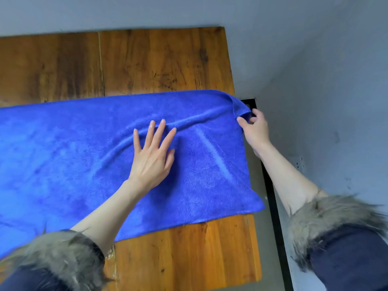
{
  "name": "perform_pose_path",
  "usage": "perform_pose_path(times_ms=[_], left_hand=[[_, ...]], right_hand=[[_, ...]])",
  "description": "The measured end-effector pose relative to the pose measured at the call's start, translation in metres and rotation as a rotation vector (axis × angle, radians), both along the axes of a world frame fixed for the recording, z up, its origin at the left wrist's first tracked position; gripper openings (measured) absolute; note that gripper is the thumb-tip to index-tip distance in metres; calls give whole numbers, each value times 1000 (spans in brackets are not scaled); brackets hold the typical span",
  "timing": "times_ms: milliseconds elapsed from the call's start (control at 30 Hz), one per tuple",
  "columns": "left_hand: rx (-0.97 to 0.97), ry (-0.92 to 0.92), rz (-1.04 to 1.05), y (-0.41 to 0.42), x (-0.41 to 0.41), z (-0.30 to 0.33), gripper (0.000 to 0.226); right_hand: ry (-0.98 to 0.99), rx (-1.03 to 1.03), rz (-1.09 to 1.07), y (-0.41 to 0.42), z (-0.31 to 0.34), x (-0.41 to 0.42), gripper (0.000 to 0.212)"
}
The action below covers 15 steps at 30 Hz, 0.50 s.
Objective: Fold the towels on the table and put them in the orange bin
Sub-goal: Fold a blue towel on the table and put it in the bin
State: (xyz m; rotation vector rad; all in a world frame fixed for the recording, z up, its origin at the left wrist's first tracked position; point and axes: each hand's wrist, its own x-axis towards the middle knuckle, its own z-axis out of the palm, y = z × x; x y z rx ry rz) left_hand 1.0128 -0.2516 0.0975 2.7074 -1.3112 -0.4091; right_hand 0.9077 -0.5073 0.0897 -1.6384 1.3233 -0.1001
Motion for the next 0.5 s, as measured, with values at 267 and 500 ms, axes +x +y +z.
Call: perform_pose_path(times_ms=[267, 500], left_hand=[[1, 0, -21, -49, 19, -11, 53], [24, 51, -18, -68, 10, -19, 55]], right_hand=[[-12, -326, 270, -26, 2, 25, 32], [5, -332, 172, -39, 2, 43, 38]])
